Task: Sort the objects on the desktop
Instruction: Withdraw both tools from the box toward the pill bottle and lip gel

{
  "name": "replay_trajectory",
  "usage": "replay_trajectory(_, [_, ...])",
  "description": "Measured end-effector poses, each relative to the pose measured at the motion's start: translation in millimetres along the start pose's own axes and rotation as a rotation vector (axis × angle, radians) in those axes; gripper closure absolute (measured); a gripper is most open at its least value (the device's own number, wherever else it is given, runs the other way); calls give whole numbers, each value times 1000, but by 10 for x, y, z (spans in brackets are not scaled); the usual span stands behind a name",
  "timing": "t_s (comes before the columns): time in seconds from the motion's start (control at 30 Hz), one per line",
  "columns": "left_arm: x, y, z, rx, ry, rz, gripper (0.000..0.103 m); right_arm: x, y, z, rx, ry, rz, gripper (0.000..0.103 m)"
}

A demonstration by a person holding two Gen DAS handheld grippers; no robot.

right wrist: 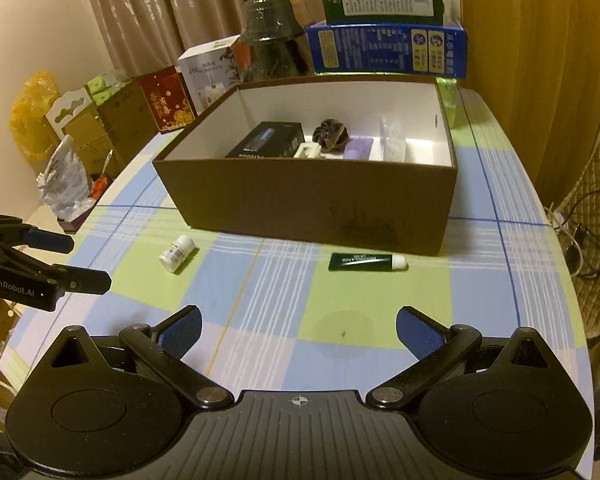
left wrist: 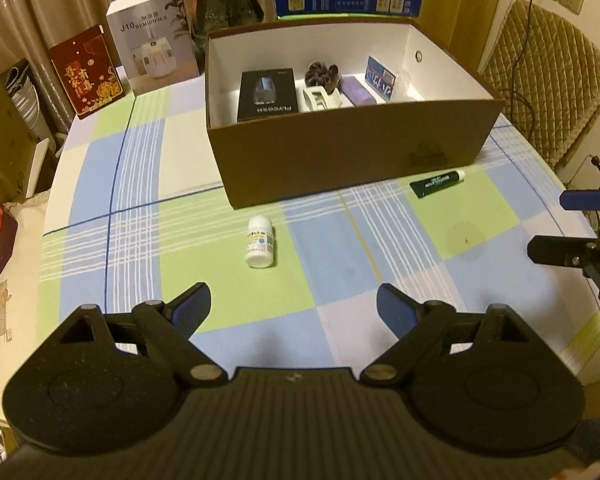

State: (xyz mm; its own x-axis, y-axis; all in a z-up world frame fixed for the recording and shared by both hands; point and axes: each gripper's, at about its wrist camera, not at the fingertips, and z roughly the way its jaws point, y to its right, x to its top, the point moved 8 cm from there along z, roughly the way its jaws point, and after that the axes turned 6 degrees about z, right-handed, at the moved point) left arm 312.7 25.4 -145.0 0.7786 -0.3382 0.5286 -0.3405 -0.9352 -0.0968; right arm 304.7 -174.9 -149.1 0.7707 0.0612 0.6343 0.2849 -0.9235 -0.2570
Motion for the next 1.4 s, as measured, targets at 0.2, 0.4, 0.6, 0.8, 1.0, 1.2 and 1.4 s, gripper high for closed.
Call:
replay_trajectory(0.2, [-30,32,39,1,-14,-3,15,-52,76,40,-10,-15,14,2])
replay_trajectory(0.4, [-56,23,71,7,-27,-8,15,-83,129,80,-17,-27,24,2])
replay_trajectory(0.6, [-72,-27,112,15,-34,-19,15,-88,170,169,-20,-41,13,2])
replay_trajectory(0.8, [-116,-167,266,40,-53,-40,15,-165,276,360,-47,-89,-13,2])
replay_trajectory(1.0, [-134,-299,409,60,-61,-61,15,-126,418,535,-58,-90,-41,2])
replay_trajectory(1.2, [-84,-373,560,67,-56,-70,15,44,503,741,-28,-28,-108,3])
replay_trajectory(1.4, [-27,-455,712,75,-67,-84,15,200,624,1030,-15,-21,-127,7])
